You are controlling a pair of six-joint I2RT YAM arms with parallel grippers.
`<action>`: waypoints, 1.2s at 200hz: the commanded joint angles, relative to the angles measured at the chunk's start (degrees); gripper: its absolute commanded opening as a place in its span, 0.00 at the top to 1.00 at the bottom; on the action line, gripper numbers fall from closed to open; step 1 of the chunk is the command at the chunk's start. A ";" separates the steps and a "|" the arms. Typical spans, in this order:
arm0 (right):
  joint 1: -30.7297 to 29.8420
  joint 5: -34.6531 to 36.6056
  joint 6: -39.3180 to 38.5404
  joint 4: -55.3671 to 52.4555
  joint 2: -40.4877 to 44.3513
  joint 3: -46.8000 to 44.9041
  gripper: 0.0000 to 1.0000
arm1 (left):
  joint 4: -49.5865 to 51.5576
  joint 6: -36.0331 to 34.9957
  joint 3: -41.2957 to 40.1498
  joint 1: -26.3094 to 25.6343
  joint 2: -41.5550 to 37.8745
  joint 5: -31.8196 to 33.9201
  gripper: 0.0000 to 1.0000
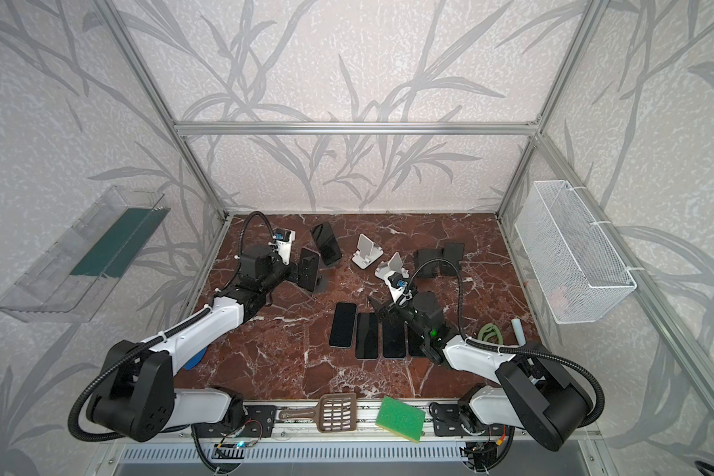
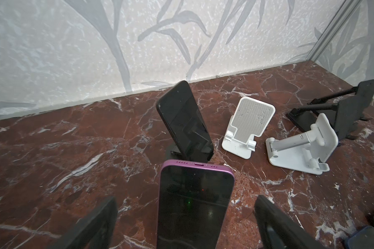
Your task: Remove the phone from the phone stand
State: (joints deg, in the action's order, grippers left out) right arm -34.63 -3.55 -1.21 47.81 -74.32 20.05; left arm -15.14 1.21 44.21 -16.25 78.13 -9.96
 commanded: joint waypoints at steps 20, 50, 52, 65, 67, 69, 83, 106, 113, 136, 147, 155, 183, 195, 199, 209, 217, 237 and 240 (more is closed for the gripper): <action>-0.35 -0.23 1.28 2.11 1.07 -0.72 0.01 | -3.89 -2.14 1.58 0.58 1.75 -4.91 0.01; -0.37 -1.24 2.16 2.54 0.79 -0.71 0.01 | -5.75 -2.09 1.79 0.78 3.35 -6.76 0.01; -0.40 -1.21 2.17 2.55 0.79 -0.71 0.01 | -5.77 -2.09 1.79 0.76 3.50 -6.81 0.01; -0.35 -1.17 2.16 2.60 0.72 -0.71 0.01 | -5.63 -2.17 2.28 0.78 4.23 -6.74 0.01; -0.35 -1.06 2.24 2.63 0.73 -0.72 0.01 | -5.61 -2.29 2.40 0.78 4.29 -6.83 0.01; -0.35 -1.05 2.26 2.64 0.73 -0.72 0.01 | -5.56 -2.34 2.38 0.78 4.48 -6.83 0.01; -0.36 -1.04 2.26 2.64 0.59 -0.67 0.01 | -5.43 -2.33 3.03 0.84 5.45 -6.26 0.01; -0.35 -0.94 2.36 2.69 0.51 -0.72 0.01 | -5.95 -2.10 3.55 0.96 7.00 -5.91 0.01; -0.35 -0.99 2.42 2.71 0.54 -0.71 0.01 | -6.04 -2.29 3.71 0.96 7.56 -6.10 0.01; -0.35 -0.98 2.58 2.73 0.52 -0.72 0.01 | -5.43 -2.51 4.69 1.13 9.25 -6.21 0.01; -0.35 -1.11 2.62 2.81 0.49 -0.73 0.01 | -6.01 -2.33 4.65 1.17 9.81 -6.01 0.01; -0.38 -1.06 2.69 2.94 0.41 -0.88 0.01 | -6.45 -2.19 4.56 1.18 10.31 -5.72 0.01; -0.35 -1.19 2.85 3.16 0.28 -0.97 0.01 | -6.92 -2.42 4.82 1.65 12.16 -5.68 0.01; -0.36 -1.06 2.86 3.25 0.12 -0.96 0.01 | -6.75 -2.44 5.14 1.99 12.94 -6.17 0.01; -0.37 -1.02 2.88 3.25 0.11 -0.86 0.01 | -6.75 -2.49 5.20 2.08 13.20 -6.54 0.01; -0.37 -0.93 2.79 3.25 0.05 -0.89 0.01 | -6.91 -2.66 5.26 2.14 13.65 -7.27 0.01; -0.35 -0.76 2.73 3.12 0.04 -0.85 0.01 | -7.17 -2.96 5.23 2.20 13.85 -7.95 0.01; -0.36 -0.84 2.79 3.12 0.07 -0.89 0.01 | -7.72 -3.34 4.99 2.25 14.15 -8.97 0.02; -0.37 -0.91 2.85 3.19 0.14 -0.89 0.01 | -7.72 -3.39 4.98 2.27 14.23 -9.20 0.03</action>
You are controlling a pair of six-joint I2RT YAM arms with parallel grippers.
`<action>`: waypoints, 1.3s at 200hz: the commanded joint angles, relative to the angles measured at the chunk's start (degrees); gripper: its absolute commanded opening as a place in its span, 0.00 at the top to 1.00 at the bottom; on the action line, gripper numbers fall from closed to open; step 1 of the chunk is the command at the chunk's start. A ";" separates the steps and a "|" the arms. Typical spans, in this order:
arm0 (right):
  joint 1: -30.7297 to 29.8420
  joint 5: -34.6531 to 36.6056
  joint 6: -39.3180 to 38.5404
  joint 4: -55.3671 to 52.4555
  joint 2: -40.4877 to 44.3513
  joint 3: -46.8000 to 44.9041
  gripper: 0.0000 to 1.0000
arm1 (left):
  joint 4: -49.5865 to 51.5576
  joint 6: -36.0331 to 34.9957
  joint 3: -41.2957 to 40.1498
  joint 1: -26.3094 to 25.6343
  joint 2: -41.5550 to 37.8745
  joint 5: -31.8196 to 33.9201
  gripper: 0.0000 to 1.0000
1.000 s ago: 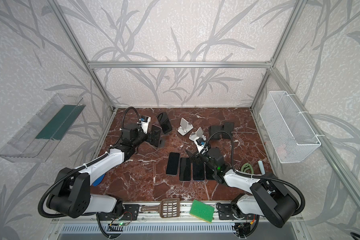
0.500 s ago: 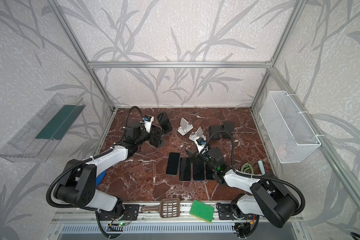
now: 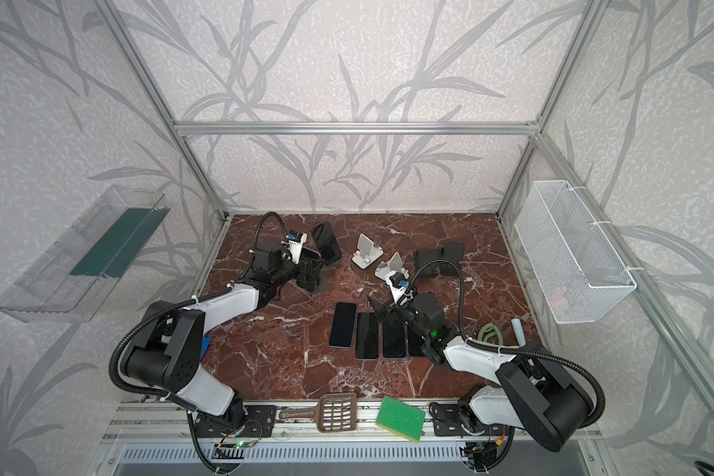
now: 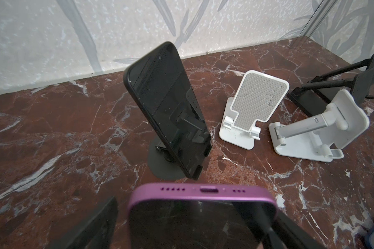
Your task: Remove the phone from the phone stand
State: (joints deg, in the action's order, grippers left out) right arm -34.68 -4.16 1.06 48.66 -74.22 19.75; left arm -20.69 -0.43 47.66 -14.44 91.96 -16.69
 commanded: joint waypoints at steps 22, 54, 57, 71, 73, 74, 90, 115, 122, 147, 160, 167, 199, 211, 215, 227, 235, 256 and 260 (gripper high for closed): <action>-0.31 -0.58 0.73 2.75 0.21 -0.82 0.01 | -2.89 -1.64 1.32 0.52 0.82 -2.83 0.05; -0.31 -0.51 0.78 2.71 0.27 -0.79 0.01 | -1.55 -1.97 2.17 0.47 1.51 -2.48 0.09; -0.35 -0.52 0.77 2.63 0.22 -0.84 0.01 | -1.55 -2.02 2.16 0.54 1.50 -2.40 0.09; -0.31 -0.41 0.72 2.51 0.40 -0.84 0.01 | -1.64 -2.12 2.05 0.55 1.64 -1.96 0.10; -0.37 -0.41 0.70 2.45 0.43 -0.85 0.01 | -1.64 -2.17 2.05 0.62 1.73 -1.95 0.10; -0.34 -0.41 0.70 2.47 0.41 -0.81 0.01 | -1.59 -2.19 2.11 0.63 1.77 -1.95 0.10; -0.31 -0.15 0.60 2.38 0.51 -0.77 0.01 | -0.59 -2.30 2.84 0.59 2.33 -2.03 0.11; -0.32 -0.05 0.52 2.22 0.56 -0.80 0.01 | -1.11 -2.12 2.97 0.64 2.83 -2.38 0.14; -0.31 -0.06 0.47 2.22 0.61 -0.84 0.01 | -1.13 -2.20 2.99 0.59 2.99 -2.47 0.15; -0.32 -0.01 0.52 2.27 0.69 -0.79 0.01 | -0.93 -2.30 2.92 0.64 3.01 -2.69 0.17; -0.31 0.12 0.48 2.31 0.62 -0.87 0.01 | -1.11 -2.30 2.69 0.62 2.94 -2.78 0.17; -0.31 0.05 0.48 2.31 0.63 -0.92 0.01 | -1.11 -2.30 2.79 0.64 2.91 -2.82 0.17; -0.31 0.25 0.51 2.40 0.56 -0.94 0.01 | -0.86 -2.36 2.87 0.64 2.85 -2.91 0.23; -0.31 0.30 0.43 2.39 0.63 -0.87 0.01 | -0.63 -2.39 2.90 0.64 2.83 -3.08 0.25; -0.30 0.30 0.41 2.40 0.63 -0.92 0.01 | -0.58 -2.39 2.94 0.66 2.79 -3.21 0.25; -0.30 0.21 0.43 2.40 0.63 -0.85 0.01 | -0.67 -2.39 2.83 0.68 2.67 -3.36 0.26; -0.36 0.21 0.44 2.40 0.62 -0.91 0.01 | -0.67 -2.37 2.75 0.71 2.63 -3.43 0.26; -0.30 0.21 0.43 2.40 0.65 -0.89 0.01 | -0.35 -2.55 2.75 0.68 2.55 -3.26 0.27; -0.32 0.29 0.43 2.40 0.69 -0.94 0.01 | -0.40 -2.56 2.74 0.72 2.49 -3.35 0.27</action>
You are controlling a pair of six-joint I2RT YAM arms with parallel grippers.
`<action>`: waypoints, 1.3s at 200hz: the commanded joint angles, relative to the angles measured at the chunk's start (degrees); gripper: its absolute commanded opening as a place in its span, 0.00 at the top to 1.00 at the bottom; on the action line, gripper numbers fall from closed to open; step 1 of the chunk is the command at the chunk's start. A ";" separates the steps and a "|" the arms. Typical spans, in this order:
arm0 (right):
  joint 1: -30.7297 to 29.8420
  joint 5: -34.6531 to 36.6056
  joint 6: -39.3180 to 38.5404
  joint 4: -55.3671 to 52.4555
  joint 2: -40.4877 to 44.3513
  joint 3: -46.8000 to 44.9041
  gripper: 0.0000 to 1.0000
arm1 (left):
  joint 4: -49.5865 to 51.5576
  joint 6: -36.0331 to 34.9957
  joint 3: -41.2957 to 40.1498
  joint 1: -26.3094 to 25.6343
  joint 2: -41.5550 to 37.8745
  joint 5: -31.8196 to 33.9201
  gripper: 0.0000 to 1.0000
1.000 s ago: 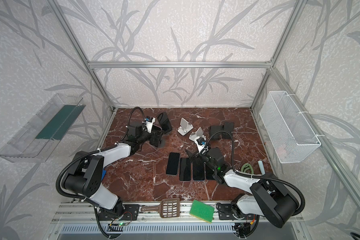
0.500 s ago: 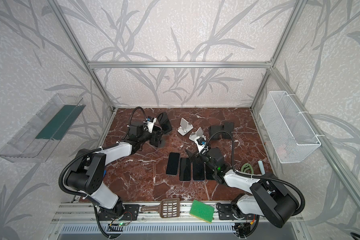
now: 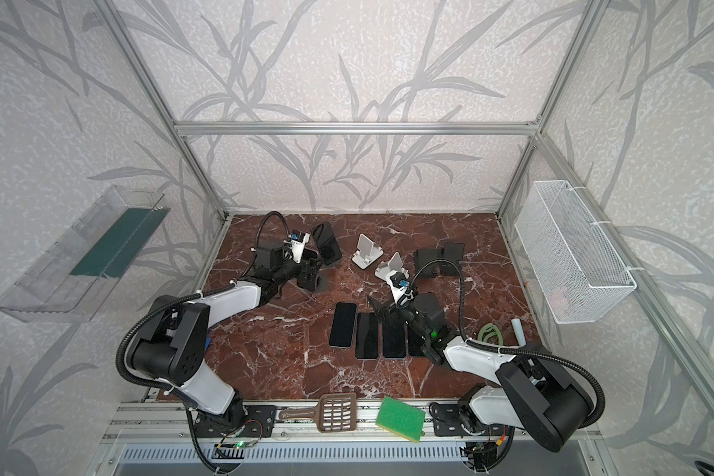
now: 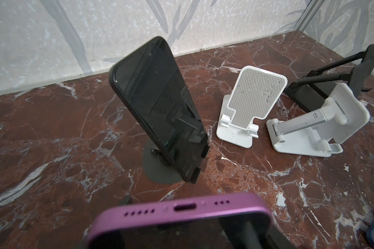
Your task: Remove the phone from the phone stand
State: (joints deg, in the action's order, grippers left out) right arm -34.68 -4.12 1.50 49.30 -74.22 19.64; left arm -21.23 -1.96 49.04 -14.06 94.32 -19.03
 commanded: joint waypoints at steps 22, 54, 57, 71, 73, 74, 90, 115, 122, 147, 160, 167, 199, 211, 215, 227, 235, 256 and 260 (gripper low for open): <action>-0.35 0.25 0.00 1.57 1.05 -0.90 0.01 | 0.06 -0.86 1.41 0.35 -0.17 -0.84 0.29; -0.30 0.10 0.08 1.50 1.00 -0.92 0.01 | 0.14 -0.68 1.38 0.33 -0.41 -0.88 0.31; -0.30 0.08 0.05 1.50 1.00 -0.87 0.01 | 0.14 -0.68 1.41 0.34 -0.53 -0.84 0.31; -0.33 0.08 0.08 1.50 1.09 -0.87 0.01 | 0.31 -0.70 1.39 0.35 -0.70 -0.84 0.34; -0.31 0.08 0.02 1.50 0.96 -0.84 0.01 | 0.38 -0.62 1.41 0.35 -0.76 -0.84 0.34; -0.31 0.08 0.01 1.50 0.94 -0.83 0.01 | 0.39 -0.61 1.41 0.31 -0.74 -0.84 0.34; -0.30 0.08 0.07 1.50 0.85 -0.79 0.01 | 0.62 -0.25 1.55 0.31 -1.02 -0.84 0.36; -0.30 0.03 0.35 1.67 0.70 -0.81 0.01 | 0.58 0.24 1.57 0.27 -1.93 -0.75 0.39; -0.31 -0.01 0.43 1.68 0.66 -0.77 0.01 | 0.51 0.29 1.50 0.24 -2.21 -0.75 0.40; -0.35 0.30 0.43 1.77 0.66 -0.75 0.01 | 0.55 0.85 1.51 0.28 -2.75 -0.59 0.41; -0.31 0.34 0.43 1.76 0.69 -0.81 0.01 | 0.51 1.07 1.58 0.31 -3.25 -0.57 0.42; -0.30 0.42 0.38 1.77 0.57 -0.84 0.01 | 0.41 1.35 1.49 0.33 -3.41 -0.34 0.42; -0.30 0.60 0.51 1.94 0.53 -0.87 0.01 | 2.91 2.44 2.97 0.31 -4.78 1.27 0.45; -0.31 0.69 0.45 1.94 0.48 -0.90 0.01 | 3.21 3.19 3.06 0.27 -5.75 1.72 0.45; -0.31 0.77 0.48 1.94 0.52 -0.87 0.01 | 3.22 3.54 2.95 0.26 -6.05 1.94 0.45; -0.30 0.91 0.50 1.93 0.50 -0.97 0.01 | 3.36 3.97 3.05 0.27 -6.92 1.74 0.46; -0.30 0.96 0.47 1.94 0.47 -0.95 0.01 | 3.79 4.21 3.34 0.27 -7.49 2.04 0.46; -0.30 0.78 0.66 2.12 0.35 -0.87 0.01 | 4.84 5.06 4.10 0.14 -9.00 2.33 0.46; -0.31 0.78 0.65 2.18 0.37 -0.89 0.01 | 4.99 5.34 4.24 0.03 -9.30 2.44 0.46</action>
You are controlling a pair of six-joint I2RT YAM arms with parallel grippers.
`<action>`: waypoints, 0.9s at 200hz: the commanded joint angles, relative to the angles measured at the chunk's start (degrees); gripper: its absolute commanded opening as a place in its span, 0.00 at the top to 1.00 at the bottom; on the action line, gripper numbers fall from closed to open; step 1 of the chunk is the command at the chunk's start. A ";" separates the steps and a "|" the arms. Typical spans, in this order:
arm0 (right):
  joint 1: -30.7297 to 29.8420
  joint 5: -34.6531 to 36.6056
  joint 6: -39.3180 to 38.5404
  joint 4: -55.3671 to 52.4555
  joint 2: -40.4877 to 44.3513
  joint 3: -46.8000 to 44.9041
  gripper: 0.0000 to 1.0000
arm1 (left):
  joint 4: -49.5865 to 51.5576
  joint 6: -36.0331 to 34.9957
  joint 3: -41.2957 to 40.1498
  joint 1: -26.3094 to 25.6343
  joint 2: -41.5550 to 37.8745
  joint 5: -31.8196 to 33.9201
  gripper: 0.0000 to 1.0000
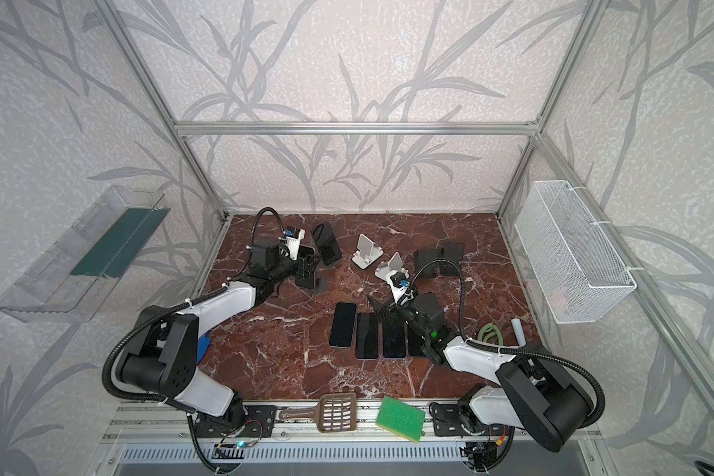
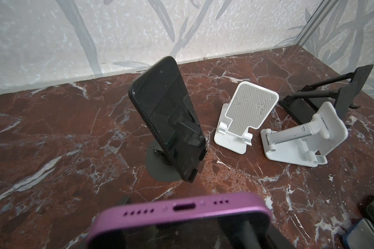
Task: Remove the phone from the phone stand
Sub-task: Remove the phone from the phone stand, then place the phone at the center of the table.
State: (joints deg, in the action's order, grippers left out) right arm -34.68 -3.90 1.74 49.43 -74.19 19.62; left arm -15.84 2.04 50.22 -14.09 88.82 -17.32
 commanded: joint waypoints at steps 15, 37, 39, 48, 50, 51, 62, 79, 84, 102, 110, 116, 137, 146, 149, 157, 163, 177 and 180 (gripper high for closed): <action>-0.30 0.56 0.40 2.12 0.27 -0.87 0.01 | 0.93 2.43 3.64 -0.01 -5.11 1.24 0.46; -0.31 0.91 0.41 2.03 0.66 -1.06 0.01 | 5.51 2.40 4.28 -0.60 -7.77 1.99 0.46; -0.31 0.91 0.32 2.04 0.70 -1.07 0.01 | 6.16 2.36 4.34 -0.70 -7.91 1.95 0.46; -0.33 1.07 0.37 1.99 0.79 -1.15 0.01 | 9.40 2.84 4.62 -1.19 -9.35 4.15 0.47; -0.35 1.15 0.35 1.99 0.80 -1.16 0.01 | 10.07 2.87 4.69 -1.27 -9.69 4.45 0.47; -0.33 1.16 0.36 1.99 0.80 -1.16 0.01 | 10.23 2.87 4.70 -1.32 -9.83 4.51 0.47; -0.30 1.35 0.29 1.98 0.81 -1.16 0.01 | 13.96 3.16 4.60 -1.83 -11.77 5.49 0.47; -0.33 1.28 0.37 2.11 0.51 -1.03 0.01 | 17.48 4.55 2.96 -3.22 -15.58 8.27 0.47; -0.31 1.20 0.29 2.22 0.37 -1.05 0.01 | 18.19 5.34 2.14 -3.56 -16.89 9.01 0.47; -0.31 1.05 0.39 2.25 0.27 -0.99 0.01 | 19.80 8.15 -1.13 -6.06 -21.35 12.60 0.47; -0.31 1.02 0.45 2.25 0.20 -0.91 0.01 | 19.17 10.15 -3.27 -7.28 -23.29 13.57 0.47; -0.30 0.96 0.45 2.29 0.19 -0.97 0.01 | 18.50 11.10 -4.73 -8.52 -24.56 14.09 0.47; -0.33 0.96 0.46 2.25 0.26 -0.92 0.01 | 20.43 14.23 -7.53 -13.84 -27.64 20.12 0.47; -0.31 0.92 0.45 2.25 0.35 -0.97 0.01 | 21.55 15.36 -8.25 -15.31 -28.21 21.28 0.47; -0.33 0.98 0.39 2.25 0.34 -0.93 0.01 | 22.08 15.96 -8.41 -15.74 -28.30 21.77 0.47; -0.35 0.90 0.45 2.17 0.41 -1.04 0.01 | 23.16 17.20 -8.87 -16.41 -28.50 22.11 0.47; -0.31 0.85 0.51 2.16 0.58 -1.03 0.01 | 23.50 17.94 -9.35 -16.89 -28.63 21.92 0.47; -0.31 0.82 0.62 2.14 0.73 -1.14 0.01 | 24.33 20.35 -10.53 -18.19 -28.61 22.49 0.47; -0.35 0.83 0.62 2.16 0.84 -1.16 0.01 | 24.59 20.97 -10.86 -18.37 -28.61 22.58 0.47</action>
State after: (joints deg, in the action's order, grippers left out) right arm -34.68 -3.46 1.93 49.52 -74.19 19.09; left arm 7.07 16.84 40.60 -31.20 61.41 1.19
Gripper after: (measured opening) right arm 0.991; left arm 0.725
